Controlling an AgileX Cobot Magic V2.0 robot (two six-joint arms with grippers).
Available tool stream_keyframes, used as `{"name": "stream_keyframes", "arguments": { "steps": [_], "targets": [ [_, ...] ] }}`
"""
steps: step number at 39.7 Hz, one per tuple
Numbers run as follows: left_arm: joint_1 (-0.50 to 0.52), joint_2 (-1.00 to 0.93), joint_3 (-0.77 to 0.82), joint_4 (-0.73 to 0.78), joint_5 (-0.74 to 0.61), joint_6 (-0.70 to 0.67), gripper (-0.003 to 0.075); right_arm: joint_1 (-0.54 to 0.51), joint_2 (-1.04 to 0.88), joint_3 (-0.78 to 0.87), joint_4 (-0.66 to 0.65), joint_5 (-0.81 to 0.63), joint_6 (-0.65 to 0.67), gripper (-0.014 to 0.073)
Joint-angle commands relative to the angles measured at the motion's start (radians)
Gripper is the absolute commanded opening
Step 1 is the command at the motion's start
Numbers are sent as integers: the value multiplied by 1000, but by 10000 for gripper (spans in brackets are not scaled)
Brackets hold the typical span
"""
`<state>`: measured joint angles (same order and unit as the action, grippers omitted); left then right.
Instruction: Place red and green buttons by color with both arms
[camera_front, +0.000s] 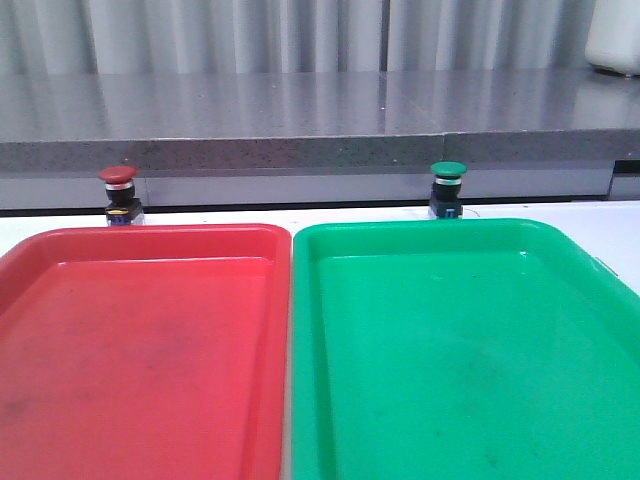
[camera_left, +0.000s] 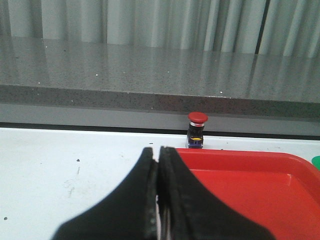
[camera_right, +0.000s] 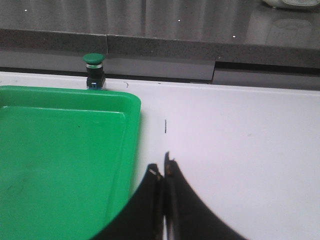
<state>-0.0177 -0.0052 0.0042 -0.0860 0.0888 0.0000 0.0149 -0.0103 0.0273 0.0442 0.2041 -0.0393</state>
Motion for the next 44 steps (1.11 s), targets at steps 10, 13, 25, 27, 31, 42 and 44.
{"name": "stream_keyframes", "arguments": {
  "steps": [10, 13, 25, 27, 31, 42, 44],
  "targets": [
    [-1, -16, 24, -2, -89, -7, -20, -6, -17, -6, 0, -86, -9, -125],
    [-1, -16, 24, -2, -89, -7, -20, -6, -17, -6, 0, -86, -9, -125],
    [-1, -16, 24, -2, -89, -7, -20, -6, -17, -6, 0, -86, -9, -125],
    [-1, -16, 24, -2, -89, -7, -20, -6, -17, -6, 0, -86, -9, -125],
    [-1, -16, 24, -2, -89, -7, -20, -6, -17, -6, 0, -86, -9, -125],
    [-1, -16, 24, -2, -140, -7, -20, -6, -17, -6, 0, -136, -9, -125],
    [-1, -16, 24, -2, -182, -7, -20, -6, -17, -12, 0, -156, -9, -125]
  ]
}}
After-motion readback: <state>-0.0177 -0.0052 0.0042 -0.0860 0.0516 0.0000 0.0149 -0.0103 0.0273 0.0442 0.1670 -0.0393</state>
